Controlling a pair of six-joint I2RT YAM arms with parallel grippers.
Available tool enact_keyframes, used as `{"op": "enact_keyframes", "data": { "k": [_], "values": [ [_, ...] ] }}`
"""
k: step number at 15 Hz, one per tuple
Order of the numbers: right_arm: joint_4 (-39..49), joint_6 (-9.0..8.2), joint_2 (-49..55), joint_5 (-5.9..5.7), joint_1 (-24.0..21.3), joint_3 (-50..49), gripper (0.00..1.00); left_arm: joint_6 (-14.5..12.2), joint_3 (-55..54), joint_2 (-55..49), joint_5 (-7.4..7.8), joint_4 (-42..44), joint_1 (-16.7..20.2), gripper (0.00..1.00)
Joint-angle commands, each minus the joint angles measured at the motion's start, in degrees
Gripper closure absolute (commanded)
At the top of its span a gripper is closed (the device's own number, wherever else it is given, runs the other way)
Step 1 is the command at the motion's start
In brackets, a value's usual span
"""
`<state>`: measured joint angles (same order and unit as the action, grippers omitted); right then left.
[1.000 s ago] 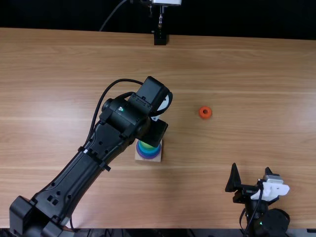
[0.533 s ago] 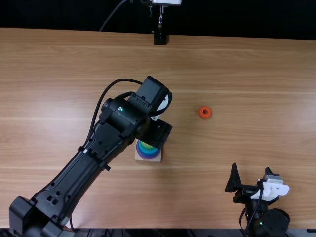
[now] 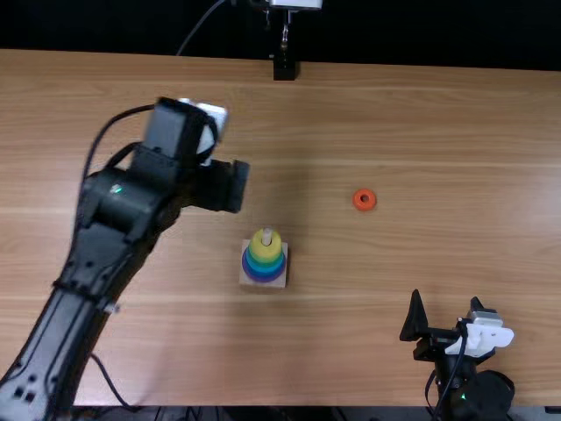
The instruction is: Build the Hanoi tower: stack the rings onto the peg from bottom to top in this color order: purple, dark blue, light blue, dark green, light green, yellow, orange.
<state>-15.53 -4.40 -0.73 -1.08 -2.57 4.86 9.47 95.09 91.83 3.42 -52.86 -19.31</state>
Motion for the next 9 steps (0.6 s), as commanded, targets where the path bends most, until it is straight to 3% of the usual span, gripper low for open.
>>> {"op": "enact_keyframes", "data": {
  "k": [1, 4, 6, 9],
  "values": [
    [-3.10, 0.08, 0.73, 0.13, -0.68, -3.98, 0.00, 0.44, -4.82, -5.44, 0.06, 1.81, 3.67, 0.00],
    [-3.10, 0.08, 0.73, 0.13, -0.68, -3.90, 0.00, 0.54, -20.38, -17.21, 0.17, 10.99, 12.89, 0.00],
    [-3.10, 0.08, 0.73, 0.13, -0.60, -3.90, 0.00, 0.54, -33.21, -26.97, 0.17, 21.96, 17.20, 0.00],
    [-3.10, 0.08, 0.73, 0.13, -0.60, -3.90, 0.00, 0.02, -51.06, -44.90, -0.47, 34.61, 18.78, 0.00]
  ]
}}
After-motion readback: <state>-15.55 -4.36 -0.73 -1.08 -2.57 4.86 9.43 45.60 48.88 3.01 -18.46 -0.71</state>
